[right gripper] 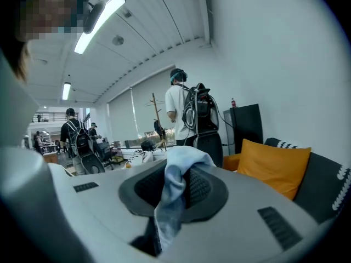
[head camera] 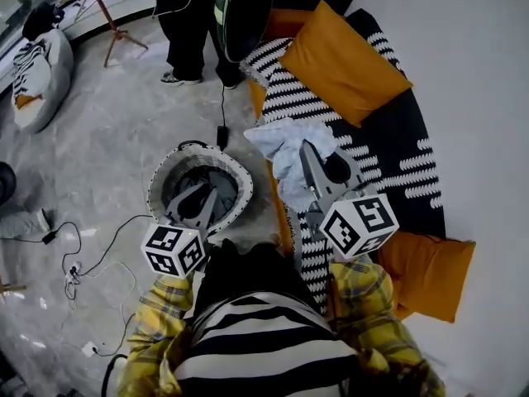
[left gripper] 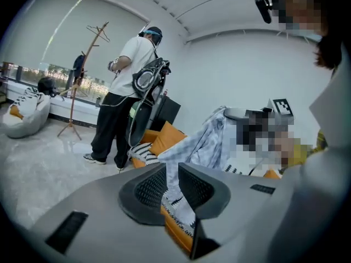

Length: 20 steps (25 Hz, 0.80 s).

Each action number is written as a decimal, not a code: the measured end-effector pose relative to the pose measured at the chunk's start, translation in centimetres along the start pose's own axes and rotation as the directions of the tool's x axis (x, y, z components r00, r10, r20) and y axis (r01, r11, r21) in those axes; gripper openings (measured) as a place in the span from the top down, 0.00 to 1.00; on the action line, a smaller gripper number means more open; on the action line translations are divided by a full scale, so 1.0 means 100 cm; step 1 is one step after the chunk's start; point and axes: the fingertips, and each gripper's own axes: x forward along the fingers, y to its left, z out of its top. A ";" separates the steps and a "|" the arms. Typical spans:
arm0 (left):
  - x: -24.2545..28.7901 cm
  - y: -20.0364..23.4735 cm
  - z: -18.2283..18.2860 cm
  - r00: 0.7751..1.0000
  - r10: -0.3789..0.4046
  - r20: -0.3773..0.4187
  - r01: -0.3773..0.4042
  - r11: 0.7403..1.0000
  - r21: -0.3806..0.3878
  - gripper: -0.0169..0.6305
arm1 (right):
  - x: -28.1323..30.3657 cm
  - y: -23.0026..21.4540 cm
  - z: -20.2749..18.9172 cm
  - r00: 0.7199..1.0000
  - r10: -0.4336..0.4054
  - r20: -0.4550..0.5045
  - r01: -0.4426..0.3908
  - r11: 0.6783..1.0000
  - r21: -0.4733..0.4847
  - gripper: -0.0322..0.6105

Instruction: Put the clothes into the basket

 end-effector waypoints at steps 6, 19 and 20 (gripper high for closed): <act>-0.043 0.029 0.007 0.990 0.119 0.073 -0.116 0.992 -0.047 0.88 | 0.034 0.066 0.016 0.981 0.195 0.018 -0.195 0.981 -0.021 0.84; -0.121 0.078 0.004 0.930 0.329 0.165 -0.305 0.939 -0.156 0.88 | 0.079 0.180 0.016 0.889 0.457 -0.040 -0.458 0.887 -0.055 0.84; -0.125 0.081 0.003 0.925 0.342 0.169 -0.316 0.935 -0.163 0.88 | 0.082 0.186 0.013 0.882 0.468 -0.048 -0.470 0.881 -0.054 0.84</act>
